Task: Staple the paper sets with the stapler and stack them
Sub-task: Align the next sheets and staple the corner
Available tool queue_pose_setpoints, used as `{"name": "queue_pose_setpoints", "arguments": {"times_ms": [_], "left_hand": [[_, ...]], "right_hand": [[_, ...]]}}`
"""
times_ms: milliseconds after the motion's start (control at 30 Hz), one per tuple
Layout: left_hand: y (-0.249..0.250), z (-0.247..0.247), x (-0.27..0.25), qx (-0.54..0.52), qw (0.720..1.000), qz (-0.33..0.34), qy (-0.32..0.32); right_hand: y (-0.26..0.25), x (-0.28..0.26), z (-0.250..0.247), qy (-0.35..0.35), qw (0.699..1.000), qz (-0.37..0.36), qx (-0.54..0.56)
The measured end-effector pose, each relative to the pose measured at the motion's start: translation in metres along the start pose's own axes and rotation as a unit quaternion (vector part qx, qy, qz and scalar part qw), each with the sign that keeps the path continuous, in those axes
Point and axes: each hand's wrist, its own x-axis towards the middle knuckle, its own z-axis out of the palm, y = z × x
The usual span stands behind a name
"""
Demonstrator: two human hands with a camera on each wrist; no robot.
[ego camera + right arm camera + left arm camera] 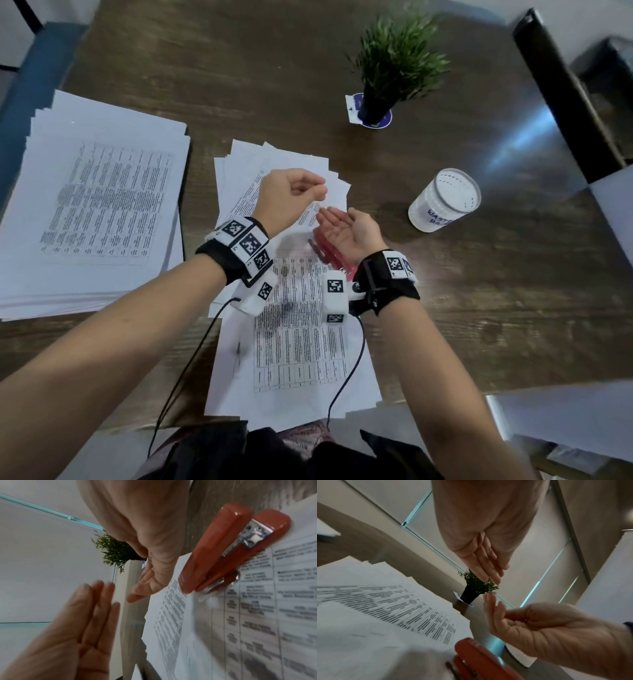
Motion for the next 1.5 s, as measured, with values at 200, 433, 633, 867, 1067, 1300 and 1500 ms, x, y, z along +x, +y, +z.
{"name": "queue_pose_setpoints", "arguments": {"times_ms": [200,433,633,867,1067,1300,1500], "left_hand": [[-0.051,-0.012,-0.005,0.223,0.969,-0.080,-0.071],[-0.084,-0.013,-0.015,0.359,0.920,-0.091,-0.130],[-0.081,-0.015,-0.017,0.398,0.905,-0.095,-0.114],[-0.072,-0.029,-0.024,0.464,0.863,-0.187,-0.074],[-0.071,-0.031,-0.021,0.393,0.893,-0.212,-0.058],[-0.074,-0.024,-0.034,0.343,0.919,-0.191,-0.040],[-0.075,-0.034,-0.048,0.452,0.879,-0.133,-0.077]], "right_hand": [[-0.062,0.008,-0.017,0.120,0.959,-0.192,-0.173],[-0.143,0.014,-0.052,0.358,0.665,-0.422,-0.501],[-0.141,0.022,-0.057,0.337,0.550,-0.349,-0.679],[-0.059,0.025,-0.047,0.194,0.525,-0.498,-0.663],[-0.009,0.036,-0.050,0.103,0.540,-0.294,-0.782],[0.011,0.034,-0.043,0.031,0.516,-0.255,-0.817],[0.038,0.029,-0.025,-0.002,0.453,-0.255,-0.854]]}}
